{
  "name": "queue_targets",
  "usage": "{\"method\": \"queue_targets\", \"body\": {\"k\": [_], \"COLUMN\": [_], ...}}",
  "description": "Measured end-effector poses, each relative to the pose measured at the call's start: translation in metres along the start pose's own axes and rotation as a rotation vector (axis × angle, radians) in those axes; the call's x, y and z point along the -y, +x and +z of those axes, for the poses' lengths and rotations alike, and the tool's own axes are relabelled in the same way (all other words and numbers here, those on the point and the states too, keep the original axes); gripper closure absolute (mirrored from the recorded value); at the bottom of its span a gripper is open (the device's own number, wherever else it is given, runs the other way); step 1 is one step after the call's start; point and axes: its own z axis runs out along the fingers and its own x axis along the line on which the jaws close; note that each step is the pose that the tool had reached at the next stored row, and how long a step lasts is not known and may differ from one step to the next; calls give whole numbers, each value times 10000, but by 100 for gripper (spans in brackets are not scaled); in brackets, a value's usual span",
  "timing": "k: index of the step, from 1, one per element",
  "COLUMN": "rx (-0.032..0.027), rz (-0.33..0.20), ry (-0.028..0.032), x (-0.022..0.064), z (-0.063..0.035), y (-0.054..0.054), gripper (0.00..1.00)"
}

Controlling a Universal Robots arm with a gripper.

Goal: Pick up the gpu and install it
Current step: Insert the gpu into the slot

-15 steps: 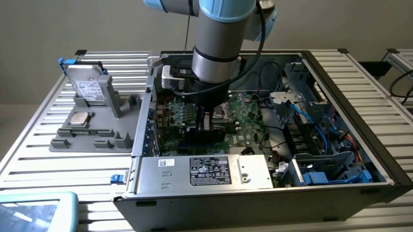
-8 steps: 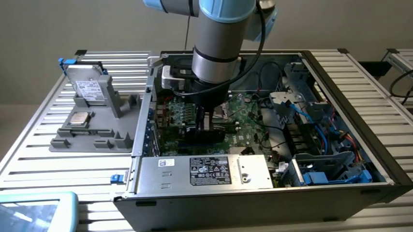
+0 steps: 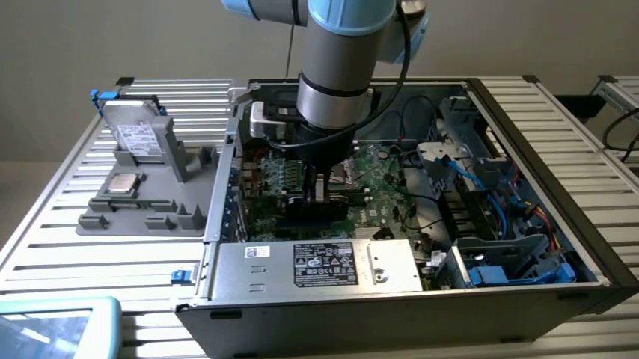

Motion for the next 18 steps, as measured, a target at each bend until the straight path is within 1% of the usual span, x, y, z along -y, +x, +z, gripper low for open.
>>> {"method": "queue_targets", "body": {"k": [12, 18], "rx": [2, -10], "rz": [-53, -142], "ry": [4, 7], "x": [0, -1], "z": [4, 3], "y": [2, 2], "gripper": [73, 73]}}
